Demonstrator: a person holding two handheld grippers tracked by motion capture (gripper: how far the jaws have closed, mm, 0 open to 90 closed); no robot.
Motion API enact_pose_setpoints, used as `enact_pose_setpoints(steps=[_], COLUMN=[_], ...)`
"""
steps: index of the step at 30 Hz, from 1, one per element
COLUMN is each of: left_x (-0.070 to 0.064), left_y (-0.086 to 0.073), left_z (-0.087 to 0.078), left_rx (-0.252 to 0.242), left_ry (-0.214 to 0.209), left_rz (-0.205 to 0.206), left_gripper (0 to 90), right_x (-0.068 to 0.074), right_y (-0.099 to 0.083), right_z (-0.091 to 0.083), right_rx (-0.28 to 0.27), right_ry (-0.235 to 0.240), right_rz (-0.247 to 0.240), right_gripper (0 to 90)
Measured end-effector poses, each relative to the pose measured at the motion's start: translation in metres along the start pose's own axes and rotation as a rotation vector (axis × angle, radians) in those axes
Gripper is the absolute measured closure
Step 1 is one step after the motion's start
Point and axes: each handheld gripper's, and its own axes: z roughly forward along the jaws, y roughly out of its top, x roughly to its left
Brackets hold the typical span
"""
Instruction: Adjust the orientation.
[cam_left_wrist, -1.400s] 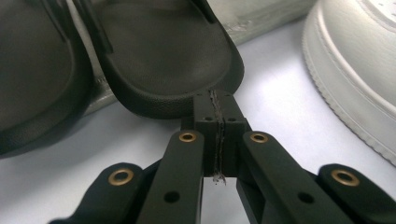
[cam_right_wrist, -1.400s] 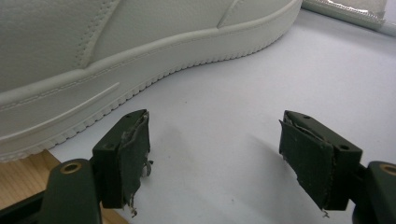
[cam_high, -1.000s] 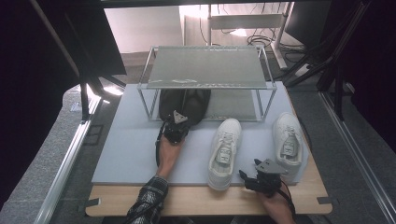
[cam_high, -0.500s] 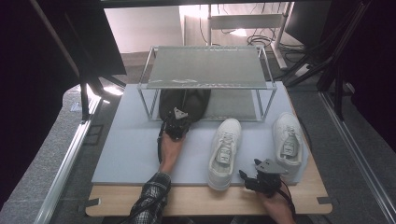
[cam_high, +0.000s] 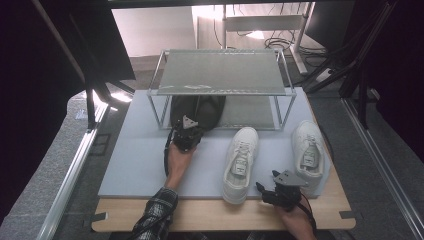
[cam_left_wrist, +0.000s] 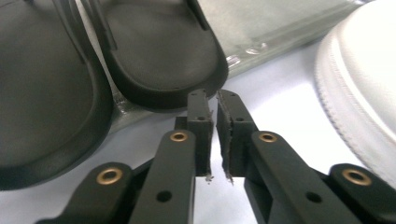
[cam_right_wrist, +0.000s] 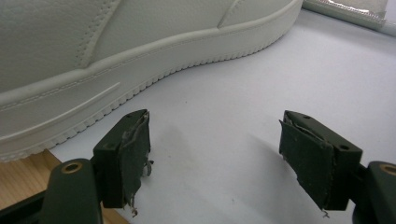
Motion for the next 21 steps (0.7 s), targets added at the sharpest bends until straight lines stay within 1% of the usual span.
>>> enact_pose_setpoints(steps=[4, 7, 11, 16, 18, 21], left_x=[0.000, 0.001, 0.000, -0.004, -0.005, -0.006], left_y=[-0.001, -0.003, -0.004, -0.006, -0.007, -0.009], left_z=[-0.008, -0.013, -0.022, -0.032, -0.037, -0.044], left_rx=[0.004, -0.004, -0.009, -0.010, -0.014, -0.013], left_ry=[-0.007, -0.014, -0.011, -0.008, 0.003, 0.006], left_rz=[0.017, 0.013, 0.022, 0.051, 0.065, 0.066], left_gripper=[76.9, 74.9, 69.7, 62.1, 59.3, 54.7], right_x=[0.000, 0.000, 0.000, 0.000, 0.000, 0.000], right_y=[0.000, 0.000, 0.000, 0.000, 0.000, 0.000], right_z=[0.000, 0.000, 0.000, 0.000, 0.000, 0.000], right_rx=[0.000, 0.000, 0.000, 0.000, 0.000, 0.000], right_ry=[0.000, 0.000, 0.000, -0.001, -0.001, -0.001], right_rz=[0.000, 0.000, 0.000, 0.000, 0.000, 0.000], right_gripper=[25.0, 25.0, 25.0, 24.9, 25.0, 24.9])
